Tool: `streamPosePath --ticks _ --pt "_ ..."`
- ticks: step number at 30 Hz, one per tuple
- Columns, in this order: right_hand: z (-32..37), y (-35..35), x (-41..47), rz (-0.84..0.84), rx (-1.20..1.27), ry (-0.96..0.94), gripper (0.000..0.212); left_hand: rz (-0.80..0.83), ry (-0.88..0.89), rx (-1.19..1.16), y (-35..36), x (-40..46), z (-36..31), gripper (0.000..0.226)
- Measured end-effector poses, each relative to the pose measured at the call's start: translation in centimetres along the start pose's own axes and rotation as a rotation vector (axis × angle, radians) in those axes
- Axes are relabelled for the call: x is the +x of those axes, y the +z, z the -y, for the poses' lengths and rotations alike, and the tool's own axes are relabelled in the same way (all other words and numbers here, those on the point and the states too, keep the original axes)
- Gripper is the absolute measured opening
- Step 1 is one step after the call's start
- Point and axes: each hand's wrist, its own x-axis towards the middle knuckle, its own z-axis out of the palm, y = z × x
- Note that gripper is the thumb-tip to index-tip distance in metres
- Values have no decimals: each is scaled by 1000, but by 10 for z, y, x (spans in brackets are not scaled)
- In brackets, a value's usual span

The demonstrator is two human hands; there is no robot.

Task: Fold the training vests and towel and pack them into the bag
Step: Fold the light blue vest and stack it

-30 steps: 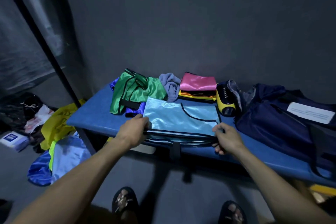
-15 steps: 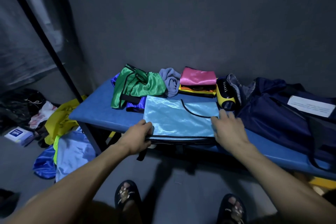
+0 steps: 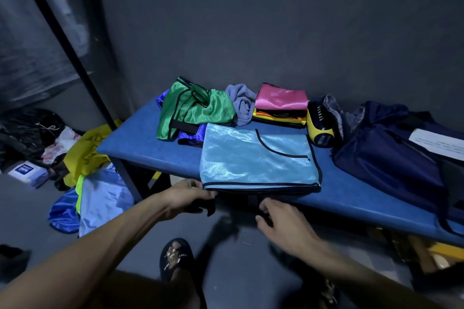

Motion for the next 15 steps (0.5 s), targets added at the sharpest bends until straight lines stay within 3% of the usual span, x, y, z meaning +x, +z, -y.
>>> streamPosePath --ticks 1,3,6,9,12,15 --pt "-3 9 2 73 119 191 44 35 -23 -22 -1 0 1 46" --pt "-10 19 6 126 361 372 57 109 -48 -46 -4 0 3 49" --pt "-7 29 15 103 746 463 47 178 -99 -102 -14 7 6 47" --pt "7 38 18 23 1095 522 24 147 -142 -236 -18 8 7 41" --pt "15 49 21 -66 1209 529 20 154 -79 -195 -17 8 10 35" --pt "24 53 19 -27 1264 505 11 178 -12 -161 -17 9 17 20"
